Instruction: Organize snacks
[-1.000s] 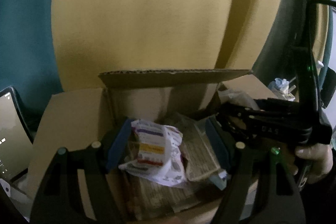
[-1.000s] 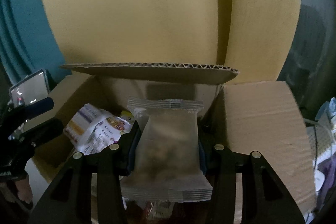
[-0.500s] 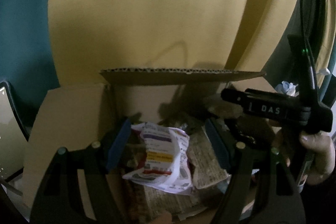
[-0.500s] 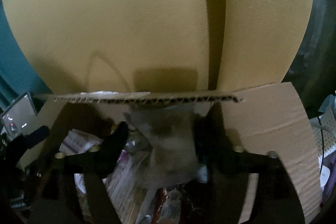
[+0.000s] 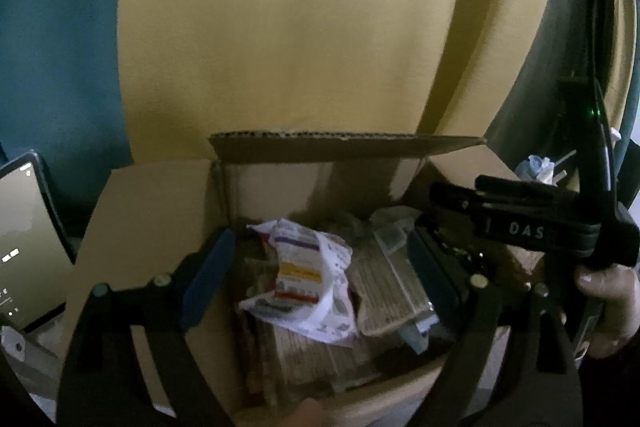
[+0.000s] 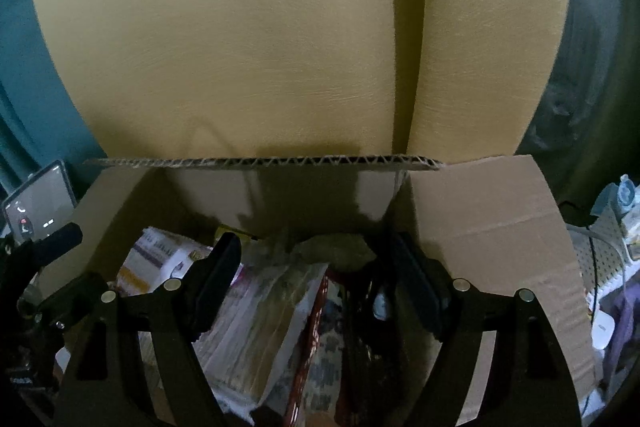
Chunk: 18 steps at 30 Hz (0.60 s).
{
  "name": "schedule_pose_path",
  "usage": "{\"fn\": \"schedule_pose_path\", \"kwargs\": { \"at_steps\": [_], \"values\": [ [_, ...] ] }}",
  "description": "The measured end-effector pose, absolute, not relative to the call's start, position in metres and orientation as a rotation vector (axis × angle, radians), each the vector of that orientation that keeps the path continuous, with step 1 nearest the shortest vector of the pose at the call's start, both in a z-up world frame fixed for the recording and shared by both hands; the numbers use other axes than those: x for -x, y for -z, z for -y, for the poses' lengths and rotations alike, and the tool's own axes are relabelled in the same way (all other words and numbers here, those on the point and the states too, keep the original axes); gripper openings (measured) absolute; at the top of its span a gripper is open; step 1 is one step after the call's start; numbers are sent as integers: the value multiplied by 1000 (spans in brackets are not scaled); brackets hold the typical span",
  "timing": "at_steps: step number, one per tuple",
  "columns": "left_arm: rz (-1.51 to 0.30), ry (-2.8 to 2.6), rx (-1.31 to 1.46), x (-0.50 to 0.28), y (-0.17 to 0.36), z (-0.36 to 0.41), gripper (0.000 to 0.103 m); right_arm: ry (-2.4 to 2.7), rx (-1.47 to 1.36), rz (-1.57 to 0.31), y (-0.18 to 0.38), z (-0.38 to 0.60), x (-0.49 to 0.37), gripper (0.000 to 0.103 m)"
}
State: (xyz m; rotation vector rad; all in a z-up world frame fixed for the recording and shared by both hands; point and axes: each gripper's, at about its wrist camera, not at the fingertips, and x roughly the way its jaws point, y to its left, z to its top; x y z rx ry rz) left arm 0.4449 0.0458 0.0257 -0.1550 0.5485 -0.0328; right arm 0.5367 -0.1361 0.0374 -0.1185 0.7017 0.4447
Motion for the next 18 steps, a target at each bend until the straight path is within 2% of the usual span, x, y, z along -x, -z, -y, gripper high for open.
{"fn": "schedule_pose_path", "kwargs": {
  "at_steps": [18],
  "values": [
    [-492,26,110,-368,-51,-23,89,-440,133,-642,-58,155,-455,81]
  ]
}}
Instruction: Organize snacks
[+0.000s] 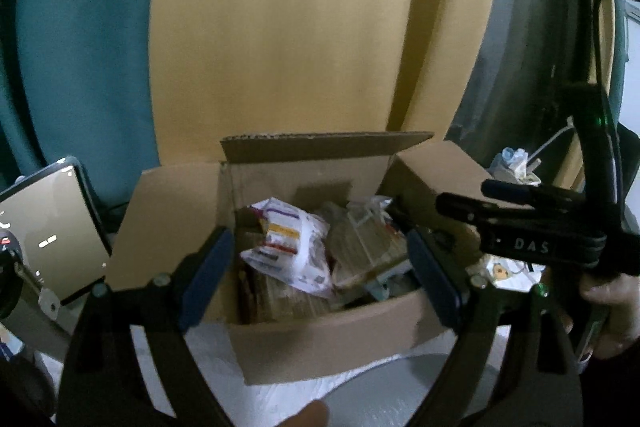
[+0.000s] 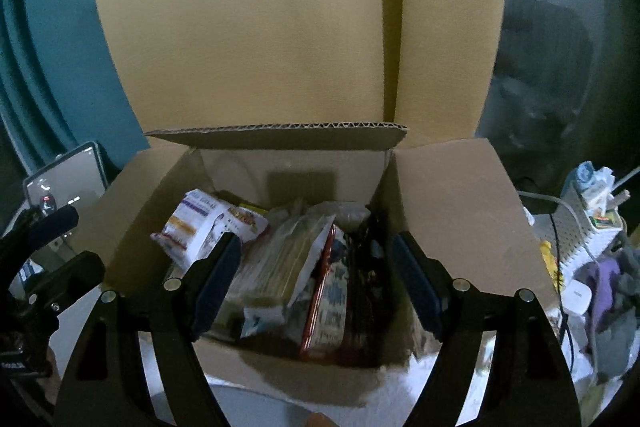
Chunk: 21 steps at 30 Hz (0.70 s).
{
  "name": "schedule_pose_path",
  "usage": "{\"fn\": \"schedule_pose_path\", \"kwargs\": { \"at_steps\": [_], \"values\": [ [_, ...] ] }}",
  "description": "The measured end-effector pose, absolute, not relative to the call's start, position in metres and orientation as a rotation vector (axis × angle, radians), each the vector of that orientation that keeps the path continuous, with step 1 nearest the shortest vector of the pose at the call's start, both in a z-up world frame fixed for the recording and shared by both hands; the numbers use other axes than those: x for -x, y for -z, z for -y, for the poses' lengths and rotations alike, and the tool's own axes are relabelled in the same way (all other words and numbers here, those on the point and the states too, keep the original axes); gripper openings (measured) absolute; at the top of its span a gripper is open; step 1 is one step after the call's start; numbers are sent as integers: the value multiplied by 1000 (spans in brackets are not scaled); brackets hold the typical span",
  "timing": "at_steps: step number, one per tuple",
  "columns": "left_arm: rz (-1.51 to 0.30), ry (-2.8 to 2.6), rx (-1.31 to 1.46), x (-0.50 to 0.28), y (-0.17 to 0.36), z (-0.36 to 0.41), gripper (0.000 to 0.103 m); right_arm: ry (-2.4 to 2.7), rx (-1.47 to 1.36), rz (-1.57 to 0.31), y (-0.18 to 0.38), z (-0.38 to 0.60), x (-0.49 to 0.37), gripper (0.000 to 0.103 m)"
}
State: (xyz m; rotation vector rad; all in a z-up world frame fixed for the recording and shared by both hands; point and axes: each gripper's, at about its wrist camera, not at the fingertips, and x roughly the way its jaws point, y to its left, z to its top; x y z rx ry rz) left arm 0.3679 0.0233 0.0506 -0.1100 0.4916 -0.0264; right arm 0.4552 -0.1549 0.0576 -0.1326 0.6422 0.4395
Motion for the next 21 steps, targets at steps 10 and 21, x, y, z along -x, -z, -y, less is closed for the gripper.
{"fn": "schedule_pose_path", "kwargs": {
  "at_steps": [10,21],
  "values": [
    [-459,32,105,-312,-54,-13,89,-426,150,-593,-62,171,-395,81],
    [-429,40,102,-252,-54,-3,89,-419,155,-539,-66,187,-324,81]
  ]
}}
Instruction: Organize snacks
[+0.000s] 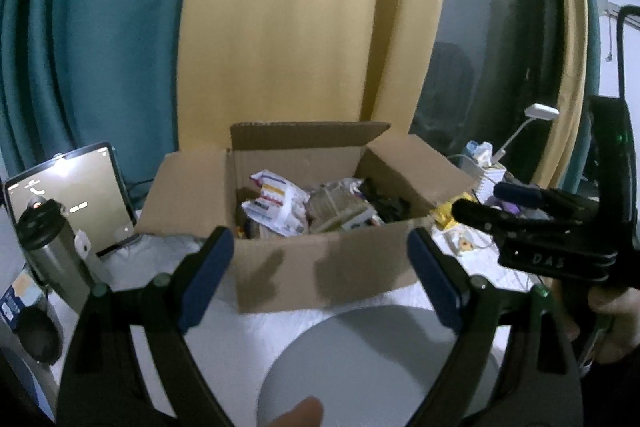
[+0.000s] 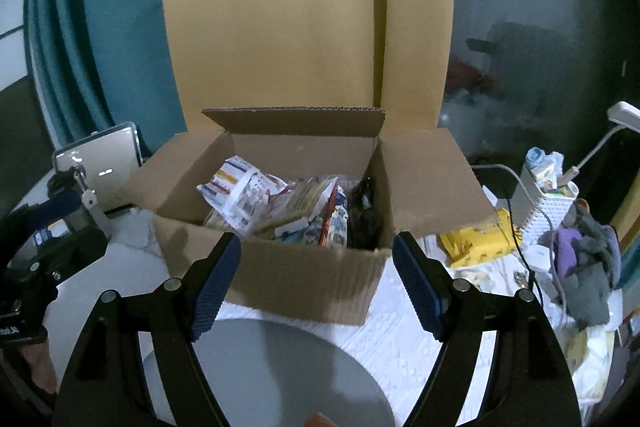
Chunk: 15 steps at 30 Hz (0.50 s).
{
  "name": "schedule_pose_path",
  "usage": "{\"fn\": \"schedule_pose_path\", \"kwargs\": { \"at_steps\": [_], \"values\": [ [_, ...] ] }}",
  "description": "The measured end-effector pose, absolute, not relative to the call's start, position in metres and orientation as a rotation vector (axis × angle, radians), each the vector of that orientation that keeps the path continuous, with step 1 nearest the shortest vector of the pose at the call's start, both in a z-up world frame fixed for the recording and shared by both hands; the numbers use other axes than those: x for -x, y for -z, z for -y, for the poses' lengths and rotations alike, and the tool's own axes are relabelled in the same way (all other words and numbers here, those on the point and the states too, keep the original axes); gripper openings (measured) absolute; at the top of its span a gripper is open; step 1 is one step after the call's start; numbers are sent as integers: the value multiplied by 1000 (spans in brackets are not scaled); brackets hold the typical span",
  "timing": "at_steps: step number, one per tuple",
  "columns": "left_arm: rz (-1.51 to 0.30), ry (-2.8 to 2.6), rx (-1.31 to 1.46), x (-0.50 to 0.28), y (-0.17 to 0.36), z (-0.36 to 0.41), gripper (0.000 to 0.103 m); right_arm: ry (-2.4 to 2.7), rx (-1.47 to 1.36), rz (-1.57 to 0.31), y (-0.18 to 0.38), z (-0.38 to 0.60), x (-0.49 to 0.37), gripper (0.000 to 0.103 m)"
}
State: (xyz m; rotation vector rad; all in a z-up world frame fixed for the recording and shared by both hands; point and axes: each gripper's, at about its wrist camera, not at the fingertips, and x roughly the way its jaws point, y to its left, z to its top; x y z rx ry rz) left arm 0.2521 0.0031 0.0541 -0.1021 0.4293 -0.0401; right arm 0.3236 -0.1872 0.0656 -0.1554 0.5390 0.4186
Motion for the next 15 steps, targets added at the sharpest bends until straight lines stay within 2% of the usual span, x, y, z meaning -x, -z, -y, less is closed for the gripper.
{"fn": "schedule_pose_path", "kwargs": {
  "at_steps": [15],
  "values": [
    [-363,81,63,-178,-69,31,89,-391,143,-413,-92,213,-229,81]
  ]
}}
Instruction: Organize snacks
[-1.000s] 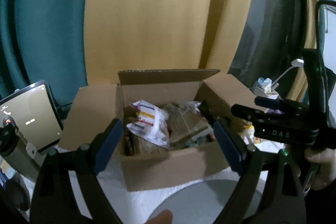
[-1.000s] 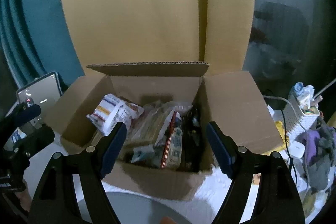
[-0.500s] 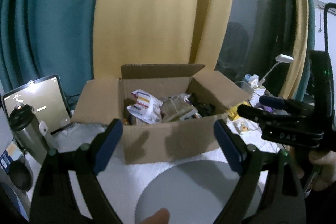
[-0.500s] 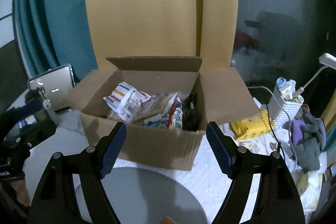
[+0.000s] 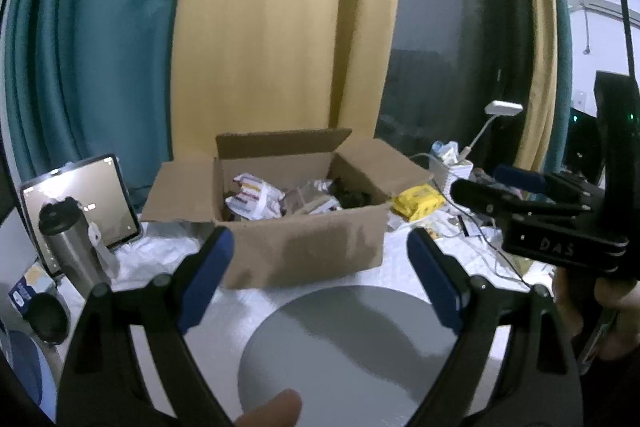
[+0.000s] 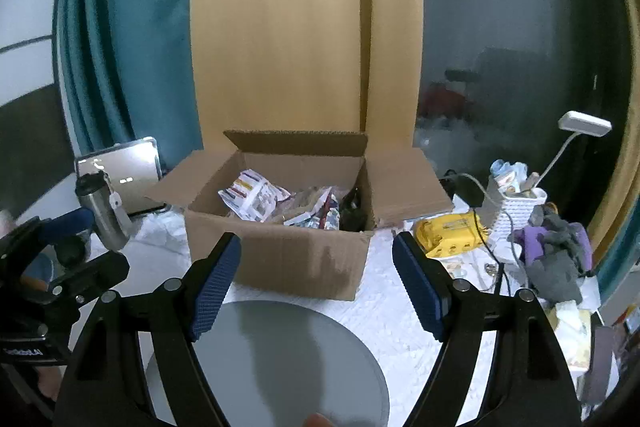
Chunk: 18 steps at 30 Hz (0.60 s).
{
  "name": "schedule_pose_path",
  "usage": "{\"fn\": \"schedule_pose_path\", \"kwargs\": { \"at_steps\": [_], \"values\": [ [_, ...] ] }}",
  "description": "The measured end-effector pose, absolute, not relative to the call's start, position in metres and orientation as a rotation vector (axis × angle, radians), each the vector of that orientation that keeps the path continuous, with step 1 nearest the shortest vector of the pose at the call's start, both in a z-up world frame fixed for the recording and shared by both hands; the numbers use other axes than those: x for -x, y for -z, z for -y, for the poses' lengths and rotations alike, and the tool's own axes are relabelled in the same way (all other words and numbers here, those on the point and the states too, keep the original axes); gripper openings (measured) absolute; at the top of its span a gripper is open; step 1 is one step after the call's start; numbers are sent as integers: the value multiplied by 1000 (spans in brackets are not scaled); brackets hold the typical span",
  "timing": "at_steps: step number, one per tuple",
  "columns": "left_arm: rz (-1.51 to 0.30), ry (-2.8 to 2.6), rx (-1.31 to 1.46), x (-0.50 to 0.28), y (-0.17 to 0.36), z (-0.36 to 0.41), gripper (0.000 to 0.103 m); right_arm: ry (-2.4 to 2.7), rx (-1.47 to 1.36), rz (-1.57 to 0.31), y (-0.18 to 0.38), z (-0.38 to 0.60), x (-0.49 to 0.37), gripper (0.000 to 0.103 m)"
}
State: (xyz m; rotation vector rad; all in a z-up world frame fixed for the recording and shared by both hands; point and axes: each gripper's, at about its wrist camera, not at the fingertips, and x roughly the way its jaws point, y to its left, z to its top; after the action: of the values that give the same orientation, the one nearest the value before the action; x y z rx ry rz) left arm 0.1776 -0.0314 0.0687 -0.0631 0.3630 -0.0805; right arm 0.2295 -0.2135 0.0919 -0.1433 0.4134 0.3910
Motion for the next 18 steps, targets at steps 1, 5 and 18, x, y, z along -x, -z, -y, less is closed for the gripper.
{"fn": "schedule_pose_path", "kwargs": {
  "at_steps": [1,5,18],
  "values": [
    [-351,80,59,-173,-71,33,89,-390,144,-402,-95,215,-223,81],
    [-310,79,54,-158,-81,37,89,-388,147,-356,-106,220,-201,81],
    [-207,71,71,-122,-106,41,90,-383,134,-246,-133,236,-151,81]
  ]
}}
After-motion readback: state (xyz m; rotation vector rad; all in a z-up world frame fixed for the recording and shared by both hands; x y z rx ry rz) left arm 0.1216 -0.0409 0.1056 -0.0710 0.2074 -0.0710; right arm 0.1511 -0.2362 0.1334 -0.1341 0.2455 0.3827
